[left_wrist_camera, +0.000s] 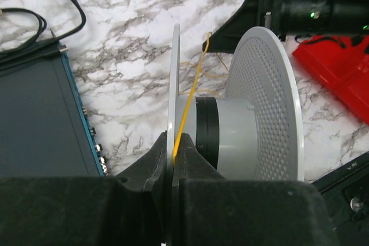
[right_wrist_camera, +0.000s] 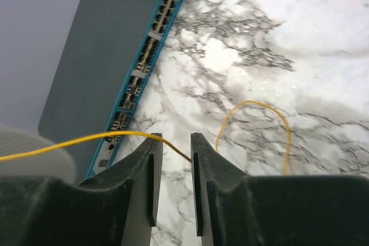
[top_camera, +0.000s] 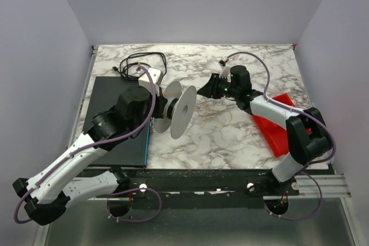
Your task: Wrap the cables
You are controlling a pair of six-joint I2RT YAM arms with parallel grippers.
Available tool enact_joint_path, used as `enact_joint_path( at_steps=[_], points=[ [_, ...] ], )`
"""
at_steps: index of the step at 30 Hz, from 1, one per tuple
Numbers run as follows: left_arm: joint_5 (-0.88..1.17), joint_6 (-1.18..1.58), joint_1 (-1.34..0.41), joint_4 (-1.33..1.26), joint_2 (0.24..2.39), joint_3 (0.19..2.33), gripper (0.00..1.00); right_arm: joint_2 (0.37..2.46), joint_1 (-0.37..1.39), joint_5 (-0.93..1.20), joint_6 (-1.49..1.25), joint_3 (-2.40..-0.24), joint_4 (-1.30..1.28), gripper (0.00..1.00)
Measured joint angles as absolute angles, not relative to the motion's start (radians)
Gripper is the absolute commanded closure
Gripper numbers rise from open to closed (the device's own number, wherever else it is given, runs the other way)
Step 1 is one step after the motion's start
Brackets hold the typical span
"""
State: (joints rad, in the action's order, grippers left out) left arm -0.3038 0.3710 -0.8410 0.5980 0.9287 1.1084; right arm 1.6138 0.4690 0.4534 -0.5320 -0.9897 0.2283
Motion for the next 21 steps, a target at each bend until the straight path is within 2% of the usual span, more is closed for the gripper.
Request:
enact_joint_path(
  at_steps=[6,13,21],
  points=[
    [-0.323,0.347,-0.841,0.650,0.915,1.208,1.00,1.634,0.437,0.461,-0.564,-0.944,0.301,0.58],
    [-0.356,0.350,-0.841,0.698,0.940,1.304,1.00,1.659,0.447,0.529,-0.652,-0.863,0.499,0.49],
    [-0.358,0.380,-0.841,0.699,0.994,1.398,1.00,1.663,0.487,0.446,-0.663,-0.800,0.612,0.37]
  ],
)
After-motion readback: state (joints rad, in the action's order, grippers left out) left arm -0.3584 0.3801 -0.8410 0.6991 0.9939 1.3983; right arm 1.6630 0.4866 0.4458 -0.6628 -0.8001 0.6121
